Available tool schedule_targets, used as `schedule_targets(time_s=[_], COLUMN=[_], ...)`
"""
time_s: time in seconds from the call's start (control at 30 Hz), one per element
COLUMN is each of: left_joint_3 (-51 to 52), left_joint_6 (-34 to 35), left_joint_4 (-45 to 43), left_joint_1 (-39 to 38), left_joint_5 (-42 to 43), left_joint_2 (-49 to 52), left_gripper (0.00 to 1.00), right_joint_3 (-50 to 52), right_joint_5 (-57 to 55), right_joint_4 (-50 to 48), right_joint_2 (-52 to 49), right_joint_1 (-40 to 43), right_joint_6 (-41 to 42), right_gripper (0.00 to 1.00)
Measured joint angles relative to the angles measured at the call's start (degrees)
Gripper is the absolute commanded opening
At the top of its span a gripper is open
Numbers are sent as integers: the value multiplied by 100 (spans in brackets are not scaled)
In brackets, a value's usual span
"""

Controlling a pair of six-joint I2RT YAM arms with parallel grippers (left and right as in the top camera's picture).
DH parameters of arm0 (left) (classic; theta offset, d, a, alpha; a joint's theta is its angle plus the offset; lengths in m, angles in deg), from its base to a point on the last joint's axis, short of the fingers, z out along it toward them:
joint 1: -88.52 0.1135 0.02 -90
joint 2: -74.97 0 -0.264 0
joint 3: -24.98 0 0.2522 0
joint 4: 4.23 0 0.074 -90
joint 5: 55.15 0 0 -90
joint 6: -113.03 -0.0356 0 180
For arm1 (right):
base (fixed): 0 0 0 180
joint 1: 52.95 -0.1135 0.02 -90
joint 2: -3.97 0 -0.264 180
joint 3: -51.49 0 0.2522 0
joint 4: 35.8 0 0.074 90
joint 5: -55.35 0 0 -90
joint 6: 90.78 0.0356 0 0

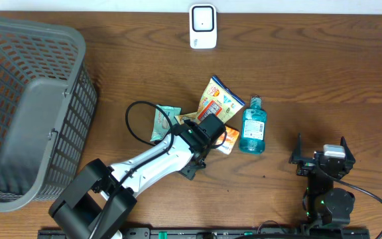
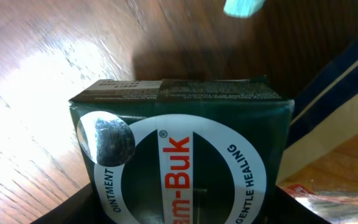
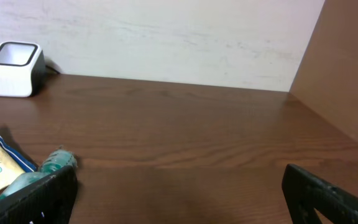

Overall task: Scan the item barcode
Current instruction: 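Carry the Zam-Buk box out and set it below the snack bag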

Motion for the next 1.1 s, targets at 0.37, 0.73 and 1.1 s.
schedule_targets(time_s=[0.37, 0.73, 1.1], left_joint_3=[-4, -455, -2577], left_joint_6=[-382, -2531, -8430], left_joint_4=[-511, -763, -3281], left_joint_1=[-68, -70, 129], left_joint_5=[11, -1427, -3915], left_joint_2=[-125, -1239, -2109], left_gripper=[95, 98, 98], right_joint_3=[0, 0, 0], right_joint_5=[0, 0, 0], right_joint_4=[0, 2, 2], right_joint_2=[0, 0, 0], right_joint_1=[0, 0, 0], right_joint_6=[0, 0, 0], right_gripper=[99, 99, 99])
